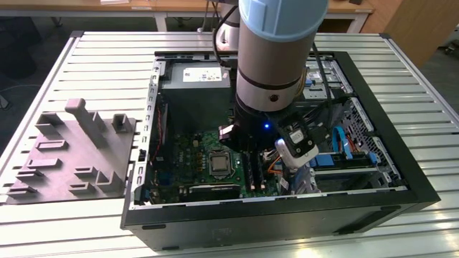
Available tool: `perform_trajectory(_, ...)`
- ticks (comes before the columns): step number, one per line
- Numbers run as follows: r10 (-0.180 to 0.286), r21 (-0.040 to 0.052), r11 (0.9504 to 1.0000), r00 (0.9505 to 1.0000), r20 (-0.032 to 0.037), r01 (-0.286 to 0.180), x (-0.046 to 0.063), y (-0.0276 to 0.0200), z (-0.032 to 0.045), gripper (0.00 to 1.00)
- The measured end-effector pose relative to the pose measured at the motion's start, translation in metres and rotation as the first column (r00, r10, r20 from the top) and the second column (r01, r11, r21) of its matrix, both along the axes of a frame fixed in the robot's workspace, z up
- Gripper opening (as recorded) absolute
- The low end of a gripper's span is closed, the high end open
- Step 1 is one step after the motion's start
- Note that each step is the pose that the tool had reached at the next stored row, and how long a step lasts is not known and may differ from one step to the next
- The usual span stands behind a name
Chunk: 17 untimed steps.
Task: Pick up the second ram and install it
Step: 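Press down the second ram until it locks into place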
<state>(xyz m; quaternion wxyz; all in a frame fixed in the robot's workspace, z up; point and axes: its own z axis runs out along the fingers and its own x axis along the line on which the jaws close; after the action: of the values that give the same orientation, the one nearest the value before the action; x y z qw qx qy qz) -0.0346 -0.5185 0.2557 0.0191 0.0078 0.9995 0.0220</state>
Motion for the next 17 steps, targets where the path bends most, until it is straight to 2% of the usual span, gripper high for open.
perform_trajectory(3, 0.0, 0.0017, 1.0, 1.0, -0.0001, 0.0, 0.0, 0.0016, -0.0002, 0.1)
perform_trajectory(9, 0.0, 0.002, 1.0, 1.0, 0.0, 0.0, 0.0, 0.0161, -0.001, 0.1)
perform_trajectory(12, 0.0, 0.0018, 1.0, 1.0, -0.0001, 0.0, 0.0, 0.021, -0.001, 0.1)
perform_trajectory(17, 0.0, 0.0018, 1.0, 1.0, -0.0001, 0.0, 0.0, 0.0219, 0.0027, 0.1)
